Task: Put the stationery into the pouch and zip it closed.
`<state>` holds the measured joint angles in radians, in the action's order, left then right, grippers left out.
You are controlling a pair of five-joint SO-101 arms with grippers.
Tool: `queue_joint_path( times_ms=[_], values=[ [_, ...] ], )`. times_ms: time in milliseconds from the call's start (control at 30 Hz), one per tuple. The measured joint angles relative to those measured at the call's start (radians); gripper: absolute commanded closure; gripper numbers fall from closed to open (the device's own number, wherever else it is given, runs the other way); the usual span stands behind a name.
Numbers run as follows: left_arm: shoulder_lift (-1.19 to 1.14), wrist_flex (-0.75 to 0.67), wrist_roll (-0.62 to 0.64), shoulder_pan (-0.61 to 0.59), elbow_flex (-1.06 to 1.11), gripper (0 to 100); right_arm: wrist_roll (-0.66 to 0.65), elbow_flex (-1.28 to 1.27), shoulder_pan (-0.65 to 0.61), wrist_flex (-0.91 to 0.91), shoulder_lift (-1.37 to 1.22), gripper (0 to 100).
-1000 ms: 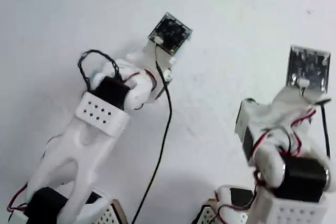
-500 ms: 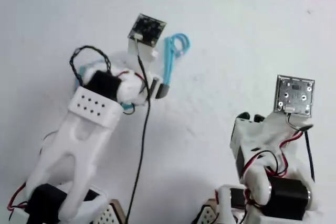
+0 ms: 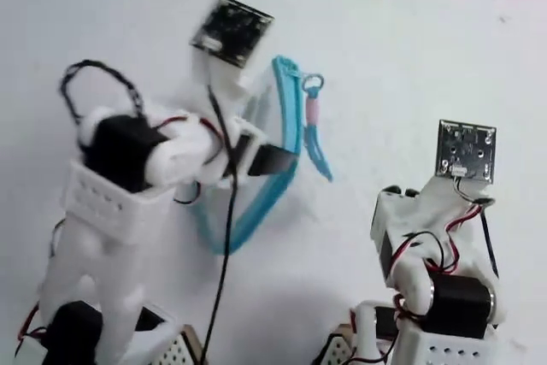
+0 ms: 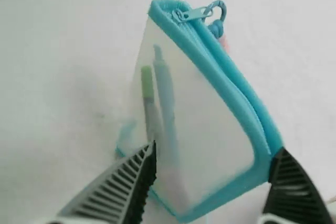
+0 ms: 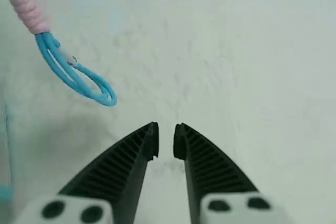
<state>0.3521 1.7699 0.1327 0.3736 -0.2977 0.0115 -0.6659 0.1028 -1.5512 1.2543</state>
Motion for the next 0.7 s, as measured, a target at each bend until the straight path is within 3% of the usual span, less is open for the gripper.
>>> queue_joint_path(
  times_ms=[267, 467, 700],
  values=[
    [0.0, -0.015, 0.152, -0.259, -0.092, 65, 0.0, -0.002, 0.0, 0.005, 0.003, 93.7],
    [0.003, -0.023, 0.267, -0.305, -0.353, 65, 0.0, -0.003, 0.0, 0.052, 0.003, 93.7],
    [0.003, -0.026, 0.284, -0.307, -0.505, 65, 0.0, -0.003, 0.0, 0.055, 0.0, 93.7]
  ],
)
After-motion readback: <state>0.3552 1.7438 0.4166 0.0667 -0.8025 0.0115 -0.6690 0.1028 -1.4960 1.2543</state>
